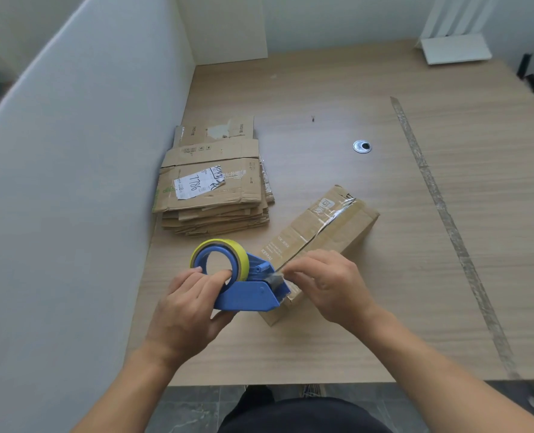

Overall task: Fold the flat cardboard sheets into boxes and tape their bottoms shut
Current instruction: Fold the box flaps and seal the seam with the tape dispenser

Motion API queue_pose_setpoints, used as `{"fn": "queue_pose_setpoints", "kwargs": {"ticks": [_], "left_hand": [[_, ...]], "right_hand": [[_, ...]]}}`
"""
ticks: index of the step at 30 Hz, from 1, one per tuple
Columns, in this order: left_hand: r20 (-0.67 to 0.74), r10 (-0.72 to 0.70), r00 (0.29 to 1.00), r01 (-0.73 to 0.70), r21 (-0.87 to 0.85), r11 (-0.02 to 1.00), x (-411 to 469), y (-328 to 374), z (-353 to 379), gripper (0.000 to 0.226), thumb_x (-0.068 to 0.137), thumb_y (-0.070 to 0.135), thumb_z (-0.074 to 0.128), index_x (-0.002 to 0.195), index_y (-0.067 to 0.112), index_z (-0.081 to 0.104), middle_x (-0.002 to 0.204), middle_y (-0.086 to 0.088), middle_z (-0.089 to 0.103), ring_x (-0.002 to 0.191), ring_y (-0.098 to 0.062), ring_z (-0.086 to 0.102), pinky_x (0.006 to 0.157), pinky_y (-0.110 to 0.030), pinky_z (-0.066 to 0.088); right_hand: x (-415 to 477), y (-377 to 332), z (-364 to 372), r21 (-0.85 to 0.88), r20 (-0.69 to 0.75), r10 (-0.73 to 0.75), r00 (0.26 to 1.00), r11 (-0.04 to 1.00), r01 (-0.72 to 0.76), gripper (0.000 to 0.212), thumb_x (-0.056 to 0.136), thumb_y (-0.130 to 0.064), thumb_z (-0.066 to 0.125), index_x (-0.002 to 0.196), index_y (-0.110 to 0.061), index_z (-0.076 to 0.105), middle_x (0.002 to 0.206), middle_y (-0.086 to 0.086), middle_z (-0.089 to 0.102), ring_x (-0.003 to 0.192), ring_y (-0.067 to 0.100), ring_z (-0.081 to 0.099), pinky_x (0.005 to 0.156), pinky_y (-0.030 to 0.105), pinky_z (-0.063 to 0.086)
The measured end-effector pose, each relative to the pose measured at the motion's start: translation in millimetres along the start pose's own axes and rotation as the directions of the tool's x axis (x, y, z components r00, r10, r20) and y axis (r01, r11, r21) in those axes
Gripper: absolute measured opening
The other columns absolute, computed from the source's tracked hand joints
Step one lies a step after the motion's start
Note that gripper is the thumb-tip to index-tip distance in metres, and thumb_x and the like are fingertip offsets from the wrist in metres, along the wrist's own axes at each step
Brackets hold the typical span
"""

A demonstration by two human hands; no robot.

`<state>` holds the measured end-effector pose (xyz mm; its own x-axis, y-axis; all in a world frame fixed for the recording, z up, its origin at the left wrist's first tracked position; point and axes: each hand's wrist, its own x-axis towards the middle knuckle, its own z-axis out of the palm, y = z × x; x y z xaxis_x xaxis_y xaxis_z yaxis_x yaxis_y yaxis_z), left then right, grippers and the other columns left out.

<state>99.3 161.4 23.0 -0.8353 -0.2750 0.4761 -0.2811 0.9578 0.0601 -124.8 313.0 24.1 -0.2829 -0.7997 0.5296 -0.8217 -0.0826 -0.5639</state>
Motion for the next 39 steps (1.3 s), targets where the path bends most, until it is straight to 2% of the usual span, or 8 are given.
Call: {"fn": "queue_pose_setpoints", "kwargs": {"ticks": [11,17,20,23,27,32,34,39], "left_hand": [[0.251,0.001,0.968,0.025,-0.099,0.995,8.6,0.6,-3.6,0.055,0.086,0.055,0.057,0.124,0.016,0.068,0.085,0.005,0.07,0.075,-0.021,0.064,0.08,-0.027,0.044],[0.31,-0.113,0.944,0.121,-0.008,0.993,5.6,-24.6,-18.2,0.053,0.08,0.056,0.052,0.117,0.021,0.065,0.086,0.006,0.071,0.075,-0.02,0.066,0.07,-0.028,0.046],[0.358,-0.191,0.914,0.178,0.069,0.982,8.5,-35.9,-16.3,0.055,0.078,0.057,0.05,0.115,0.021,0.067,0.083,0.006,0.07,0.073,-0.024,0.066,0.065,-0.033,0.05],[0.404,-0.245,0.881,0.192,0.169,0.967,9.2,-37.3,-12.6,0.053,0.075,0.058,0.048,0.107,0.022,0.072,0.076,0.007,0.069,0.065,-0.024,0.064,0.058,-0.029,0.045],[0.439,-0.365,0.821,0.31,0.194,0.931,-1.7,-37.6,-9.8,0.046,0.075,0.054,0.066,0.108,0.023,0.072,0.083,0.007,0.072,0.072,-0.028,0.065,0.059,-0.029,0.041],[0.46,-0.402,0.792,0.36,0.182,0.915,-10.9,-25.4,-9.6,0.045,0.073,0.042,0.084,0.11,0.021,0.071,0.081,0.008,0.071,0.071,-0.026,0.064,0.06,-0.028,0.035],[0.462,-0.399,0.792,0.358,0.179,0.917,-12.9,-22.9,-10.6,0.046,0.072,0.042,0.084,0.111,0.021,0.072,0.082,0.008,0.071,0.072,-0.026,0.065,0.06,-0.028,0.035],[0.505,-0.421,0.753,0.426,0.113,0.898,-7.8,-15.2,-16.6,0.042,0.086,0.051,0.067,0.122,0.029,0.062,0.099,0.011,0.069,0.091,-0.022,0.061,0.069,-0.029,0.035]], "right_hand": [[-13.9,3.3,-5.4,0.115,0.209,0.388,0.898,0.902,-0.417,0.014,0.083,-0.041,0.064,0.096,-0.038,0.07,0.074,-0.02,0.069,0.073,0.006,0.06,0.064,0.036,0.053],[-11.9,15.3,-12.9,0.215,0.142,0.565,0.813,0.784,-0.582,0.011,0.085,-0.016,0.075,0.085,-0.028,0.075,0.069,-0.028,0.062,0.08,0.001,0.059,0.077,0.021,0.046],[1.1,15.4,13.5,0.118,0.107,0.558,0.823,0.815,-0.568,0.006,0.091,-0.022,0.066,0.091,-0.026,0.069,0.091,-0.019,0.064,0.112,0.012,0.055,0.099,0.039,0.041],[4.1,16.9,45.9,-0.06,0.151,0.627,0.764,0.777,-0.626,0.011,0.096,-0.033,0.059,0.106,-0.03,0.06,0.138,-0.01,0.051,0.148,0.025,0.018,0.118,0.05,0.014],[-13.7,25.8,72.8,-0.274,0.244,0.581,0.777,0.81,-0.519,0.028,0.093,-0.043,0.057,0.119,-0.038,0.047,0.159,-0.002,0.025,0.15,0.037,-0.003,0.115,0.061,-0.007],[-17.5,45.3,72.6,-0.269,0.361,0.358,0.861,0.924,-0.271,0.033,0.088,-0.052,0.057,0.113,-0.037,0.041,0.15,0.008,0.044,0.143,0.052,0.021,0.108,0.075,0.01],[-8.5,58.7,63.8,-0.228,0.514,0.226,0.827,0.966,-0.122,0.037,0.087,-0.062,0.044,0.115,-0.038,0.04,0.155,0.003,0.039,0.147,0.047,0.015,0.11,0.073,0.01],[27.5,89.8,37.4,-0.131,0.71,0.08,0.7,0.991,0.02,0.047,0.088,-0.057,0.06,0.126,-0.032,0.049,0.158,-0.01,0.03,0.152,0.031,0.002,0.119,0.052,-0.005]]}}
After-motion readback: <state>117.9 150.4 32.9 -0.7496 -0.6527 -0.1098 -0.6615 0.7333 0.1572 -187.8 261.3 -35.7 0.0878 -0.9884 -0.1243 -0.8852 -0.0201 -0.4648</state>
